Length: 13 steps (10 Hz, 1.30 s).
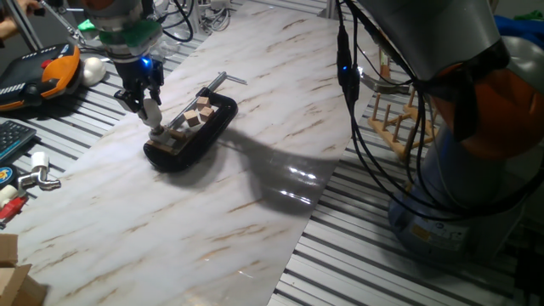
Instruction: Install the light bulb by rotating it
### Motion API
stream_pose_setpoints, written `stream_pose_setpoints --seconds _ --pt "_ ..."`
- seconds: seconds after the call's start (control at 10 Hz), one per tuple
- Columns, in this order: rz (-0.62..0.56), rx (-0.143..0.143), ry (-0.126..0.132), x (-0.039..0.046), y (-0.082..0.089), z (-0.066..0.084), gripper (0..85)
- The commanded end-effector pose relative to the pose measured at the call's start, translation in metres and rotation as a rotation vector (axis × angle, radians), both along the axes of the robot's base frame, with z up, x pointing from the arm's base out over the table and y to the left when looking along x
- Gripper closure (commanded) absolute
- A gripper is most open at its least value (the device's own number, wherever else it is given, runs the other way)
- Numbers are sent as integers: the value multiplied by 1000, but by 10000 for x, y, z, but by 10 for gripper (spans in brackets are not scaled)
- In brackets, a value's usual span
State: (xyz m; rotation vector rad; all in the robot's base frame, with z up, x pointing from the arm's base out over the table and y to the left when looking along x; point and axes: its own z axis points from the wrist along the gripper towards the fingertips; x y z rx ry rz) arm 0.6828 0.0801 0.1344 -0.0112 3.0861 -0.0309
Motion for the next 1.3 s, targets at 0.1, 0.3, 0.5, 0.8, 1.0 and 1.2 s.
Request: stream_pose_setpoints --seconds 0.1,0.3,0.5,0.8,1.0,1.2 --pt "0 -1 -6 3 4 -22 850" --pt "0 -1 -10 3 1 -37 850" --pt "0 -3 -11 3 -4 -42 850" --pt "0 -1 -11 -1 -12 -56 850" --pt "0 2 -13 -2 -13 -67 850" --pt "0 2 -14 -2 -14 -70 850"
